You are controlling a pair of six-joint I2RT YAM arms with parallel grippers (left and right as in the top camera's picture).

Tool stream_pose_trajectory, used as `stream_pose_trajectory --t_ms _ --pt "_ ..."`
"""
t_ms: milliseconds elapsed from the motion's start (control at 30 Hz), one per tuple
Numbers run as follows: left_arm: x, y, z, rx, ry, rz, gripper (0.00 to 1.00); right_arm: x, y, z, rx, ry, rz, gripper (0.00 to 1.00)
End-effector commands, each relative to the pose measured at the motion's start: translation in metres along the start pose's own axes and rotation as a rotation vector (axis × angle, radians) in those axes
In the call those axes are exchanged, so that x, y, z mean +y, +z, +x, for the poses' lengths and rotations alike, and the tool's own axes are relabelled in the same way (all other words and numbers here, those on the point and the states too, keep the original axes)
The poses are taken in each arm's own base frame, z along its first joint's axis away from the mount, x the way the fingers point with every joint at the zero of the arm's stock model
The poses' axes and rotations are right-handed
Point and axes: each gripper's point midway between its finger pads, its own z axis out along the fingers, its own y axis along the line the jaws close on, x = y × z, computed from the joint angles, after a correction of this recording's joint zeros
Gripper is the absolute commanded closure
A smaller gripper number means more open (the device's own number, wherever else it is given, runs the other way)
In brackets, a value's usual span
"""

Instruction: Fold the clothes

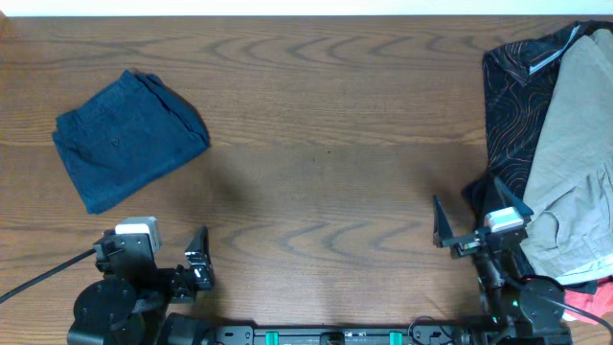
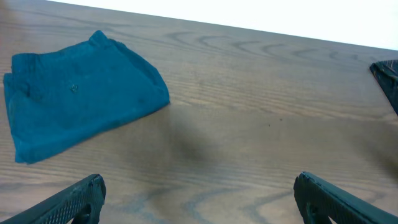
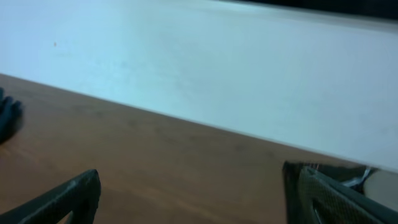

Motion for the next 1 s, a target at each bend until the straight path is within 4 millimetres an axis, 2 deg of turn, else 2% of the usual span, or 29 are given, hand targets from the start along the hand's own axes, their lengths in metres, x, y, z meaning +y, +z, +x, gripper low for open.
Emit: stream_pose_trajectory --t_ms 0,100,300,333,967 --pt "0.003 0.0 0.001 -0.002 -0.01 -0.017 0.02 0.003 0.003 0.012 -0.031 -0.098 -0.002 0.01" --pt "0.003 0.0 0.001 -0.002 -0.011 -0.017 0.02 0.004 0.005 0.024 -0.025 -0.158 -0.002 0.01" --pt "0.003 0.0 0.001 -0.002 -0.01 -0.017 0.02 0.002 0.005 0.067 0.121 -0.124 0.009 0.01" --pt "0.003 0.0 0.001 -0.002 -0.011 -0.017 0.02 0.002 0.005 0.069 0.129 -0.123 0.009 0.01" --pt "0.003 0.0 0.001 -0.002 -0.011 -0.017 0.02 0.002 0.005 0.069 0.128 -0.123 0.008 0.01"
